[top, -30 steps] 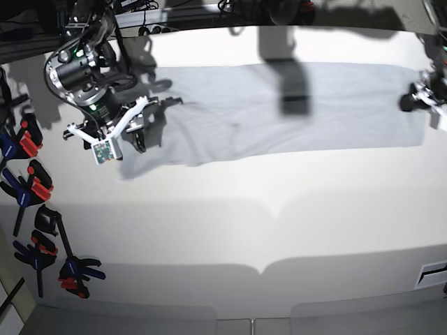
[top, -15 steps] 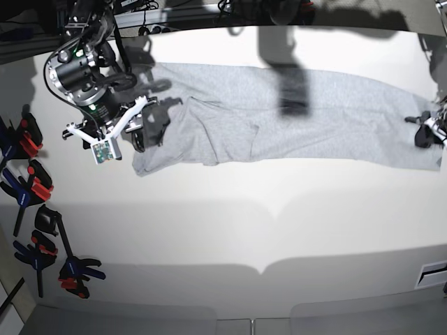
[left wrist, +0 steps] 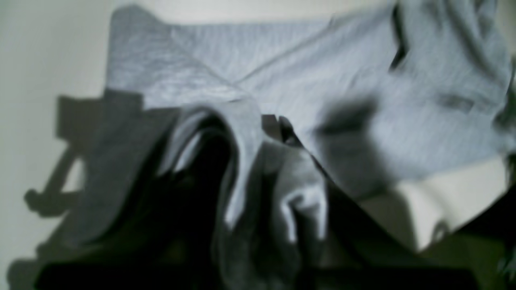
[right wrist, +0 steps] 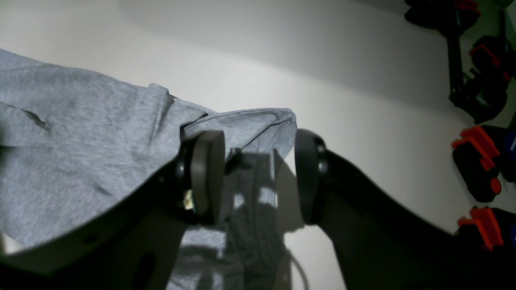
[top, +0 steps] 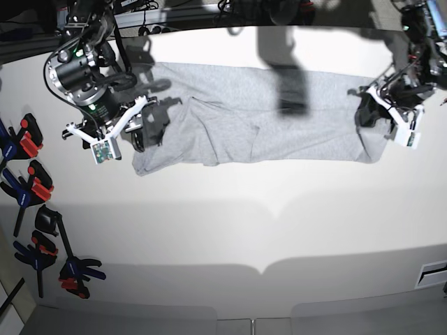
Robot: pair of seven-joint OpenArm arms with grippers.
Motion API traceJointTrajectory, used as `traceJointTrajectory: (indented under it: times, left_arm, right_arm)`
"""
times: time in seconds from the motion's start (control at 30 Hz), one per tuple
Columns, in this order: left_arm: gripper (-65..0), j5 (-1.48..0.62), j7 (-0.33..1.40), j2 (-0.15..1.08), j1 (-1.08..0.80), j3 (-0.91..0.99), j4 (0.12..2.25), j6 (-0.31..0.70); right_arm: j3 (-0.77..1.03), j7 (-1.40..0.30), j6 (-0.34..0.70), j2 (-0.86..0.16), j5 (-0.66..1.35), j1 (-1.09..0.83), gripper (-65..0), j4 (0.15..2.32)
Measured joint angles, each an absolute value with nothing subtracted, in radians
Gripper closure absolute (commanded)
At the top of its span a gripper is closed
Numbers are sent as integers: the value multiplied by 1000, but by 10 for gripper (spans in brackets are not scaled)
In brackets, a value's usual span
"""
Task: Fold the T-shirt properly
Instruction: 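Grasp the strip's end with the left gripper and fold it inward, then press the folded end down with the left gripper and release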
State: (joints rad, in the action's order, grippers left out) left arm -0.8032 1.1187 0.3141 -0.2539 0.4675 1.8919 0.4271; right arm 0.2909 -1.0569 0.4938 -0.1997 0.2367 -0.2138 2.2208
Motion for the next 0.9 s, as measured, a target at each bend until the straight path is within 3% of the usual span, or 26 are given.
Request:
traceJointTrajectory:
  times: [0.1,0.27,0.47,0.73,0.77,0.83,0.9]
  left_arm:
    - [0,-756,1099,259,-254,453,1892,426]
    - [0,-543,1044,188,-255,273,1892,415]
    - [0,-313,908,189,-231,63,1892,211]
    - [0,-253,913,192,-208,-68,1892,192]
    - [-37,-252,913,192,-208,-84,1892,192]
    - [-201,-250,913,195,-207,-118,1892,191]
    - [-306,-250,911,194,-208,-156,1892,191]
  right_arm:
    - [291,-1057,494,-200,237,-214,-267,2221]
    - [291,-1057,494,-200,237,-214,-267,2221]
    - [291,-1068,494,-200,237,-214,-267,2221]
    - [291,-1068,494,-200,237,-213,-267,2221]
    - [291,-1068,494,-199,237,-214,-267,2221]
    - [291,-1068,494,-200,237,-213,-267,2221]
    - [291,-1069,494,-200,237,-214,-267,2221]
